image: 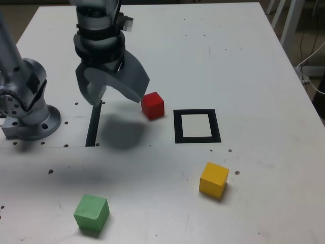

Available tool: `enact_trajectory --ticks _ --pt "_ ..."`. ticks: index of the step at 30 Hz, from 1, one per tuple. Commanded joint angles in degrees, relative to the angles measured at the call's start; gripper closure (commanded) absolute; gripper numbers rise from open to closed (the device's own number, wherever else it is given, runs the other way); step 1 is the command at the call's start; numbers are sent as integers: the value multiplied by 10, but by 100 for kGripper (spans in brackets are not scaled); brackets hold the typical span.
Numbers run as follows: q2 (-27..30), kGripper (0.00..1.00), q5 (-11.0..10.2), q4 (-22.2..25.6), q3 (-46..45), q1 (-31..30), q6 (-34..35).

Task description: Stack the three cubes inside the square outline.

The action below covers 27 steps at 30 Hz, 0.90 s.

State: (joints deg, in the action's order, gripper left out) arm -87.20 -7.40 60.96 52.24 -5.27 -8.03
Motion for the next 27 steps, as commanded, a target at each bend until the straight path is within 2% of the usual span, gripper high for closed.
enact_trajectory --ticks 1,12,22,27 --pt "-2 0 -8 -9 5 11 -22" --pt "1 0 -36 -37 23 71 -182" --pt "-4 0 -37 -50 29 84 -311" --pt "-18 0 -30 -61 33 87 -346"
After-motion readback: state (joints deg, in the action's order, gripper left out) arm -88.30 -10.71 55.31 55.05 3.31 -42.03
